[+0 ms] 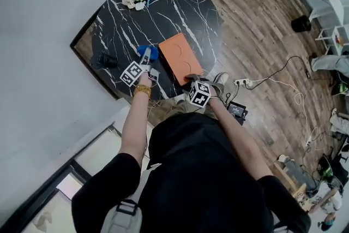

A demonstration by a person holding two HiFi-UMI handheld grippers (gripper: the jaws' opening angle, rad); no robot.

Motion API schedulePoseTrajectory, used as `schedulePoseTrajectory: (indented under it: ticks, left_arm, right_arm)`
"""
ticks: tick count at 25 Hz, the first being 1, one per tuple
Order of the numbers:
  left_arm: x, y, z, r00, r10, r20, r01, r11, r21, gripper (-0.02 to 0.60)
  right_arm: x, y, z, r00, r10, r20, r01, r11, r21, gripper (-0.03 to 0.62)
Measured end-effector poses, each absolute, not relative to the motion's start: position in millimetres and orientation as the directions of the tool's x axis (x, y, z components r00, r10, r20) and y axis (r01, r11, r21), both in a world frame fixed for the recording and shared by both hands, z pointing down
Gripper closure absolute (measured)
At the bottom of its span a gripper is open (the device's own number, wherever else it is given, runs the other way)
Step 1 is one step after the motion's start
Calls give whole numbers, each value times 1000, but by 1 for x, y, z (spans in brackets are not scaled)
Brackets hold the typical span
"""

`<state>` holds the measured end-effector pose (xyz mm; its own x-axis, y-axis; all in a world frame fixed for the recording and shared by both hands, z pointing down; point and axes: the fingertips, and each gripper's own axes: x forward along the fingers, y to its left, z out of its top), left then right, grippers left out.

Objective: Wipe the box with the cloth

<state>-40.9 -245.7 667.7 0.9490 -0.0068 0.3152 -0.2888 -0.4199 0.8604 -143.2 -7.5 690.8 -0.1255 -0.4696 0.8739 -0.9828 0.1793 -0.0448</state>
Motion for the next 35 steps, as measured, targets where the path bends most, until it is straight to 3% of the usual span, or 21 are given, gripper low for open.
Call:
schedulePoseTrajectory:
  ticks: [9, 20, 23, 25, 26, 28, 30, 33, 35]
  left_arm:
    - [-39, -201, 681, 953, 37, 302, -276, -314, 909, 468]
    - [-109, -96, 694, 883, 353, 310, -230, -250, 940, 469]
    - [-132, -62, 693, 736, 595, 323, -135, -338, 931, 469]
    - [-159, -39, 698, 522, 755, 396, -6, -461, 887, 469]
    - [-170, -35, 699, 434, 778, 454, 77, -535, 842, 469]
    - [-172, -41, 691, 408, 728, 551, 219, -664, 715, 469]
    - [-153, -61, 664, 552, 617, 560, 269, -768, 581, 469]
    - [-117, -97, 603, 798, 386, 464, 235, -907, 350, 469]
    - [-101, -112, 563, 886, 239, 398, 194, -970, 150, 468]
  right_arm:
    - [-139, -8, 682, -150, -506, 850, -987, 126, -99, 391]
    - [-133, -6, 680, -136, -559, 818, -991, 81, -110, 391]
    - [-133, -7, 679, -164, -565, 809, -986, 95, -134, 391]
    - [-135, -7, 678, -206, -568, 797, -979, 113, -173, 391]
    - [-135, -7, 676, -227, -576, 785, -974, 114, -198, 391]
    - [-130, -10, 665, -243, -627, 740, -965, 81, -248, 391]
    - [-115, -22, 640, -187, -734, 653, -963, 5, -271, 391]
    - [-88, -52, 579, -10, -875, 484, -971, -108, -214, 393]
    - [-75, -68, 539, 124, -914, 387, -972, -190, -137, 401]
